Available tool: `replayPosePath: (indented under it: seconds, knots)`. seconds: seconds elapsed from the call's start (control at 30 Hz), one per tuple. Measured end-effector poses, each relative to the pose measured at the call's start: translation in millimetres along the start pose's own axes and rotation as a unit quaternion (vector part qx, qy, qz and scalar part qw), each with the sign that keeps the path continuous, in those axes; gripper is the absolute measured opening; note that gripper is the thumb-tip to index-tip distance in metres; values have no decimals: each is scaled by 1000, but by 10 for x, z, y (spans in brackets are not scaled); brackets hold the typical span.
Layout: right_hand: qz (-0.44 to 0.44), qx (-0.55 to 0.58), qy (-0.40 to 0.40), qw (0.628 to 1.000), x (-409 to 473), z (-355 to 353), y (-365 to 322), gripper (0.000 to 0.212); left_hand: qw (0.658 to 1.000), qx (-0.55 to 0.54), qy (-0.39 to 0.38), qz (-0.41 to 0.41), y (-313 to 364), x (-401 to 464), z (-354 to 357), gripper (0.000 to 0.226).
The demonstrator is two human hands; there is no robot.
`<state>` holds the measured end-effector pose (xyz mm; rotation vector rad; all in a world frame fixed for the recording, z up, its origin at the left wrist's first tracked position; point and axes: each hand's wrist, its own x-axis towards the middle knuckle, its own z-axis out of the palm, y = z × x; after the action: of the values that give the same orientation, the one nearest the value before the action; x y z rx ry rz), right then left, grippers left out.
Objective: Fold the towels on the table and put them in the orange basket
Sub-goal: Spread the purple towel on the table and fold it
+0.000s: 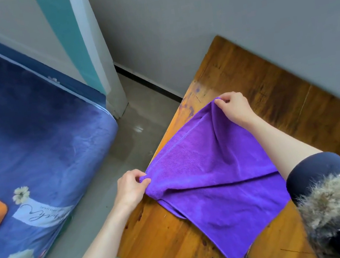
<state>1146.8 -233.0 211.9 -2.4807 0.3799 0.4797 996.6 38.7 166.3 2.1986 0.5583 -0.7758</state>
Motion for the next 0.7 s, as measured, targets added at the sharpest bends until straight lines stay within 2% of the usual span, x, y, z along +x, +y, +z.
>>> replayPosePath:
  seconds: [0.2,0.33,0.47,0.57,0.7]
  knots:
    - [43,107,42,992,-345,-391,237,19,999,11,-48,-8,118,-60,-103,3]
    - [44,182,97,977,-749,-762,426,19,996,22,-61,54,359,-144,-300,6]
    - [56,251,145,955,-1262,-1205,804,17,979,-128,-110,115,721,-446,-514,3]
    - [60,314,157,934,-1676,-1546,1099,18,941,-270,-159,125,1031,-745,-611,9]
    - [13,438,138,888,-2283,-2011,1331,19,920,-303,-146,200,1495,-1188,-685,13]
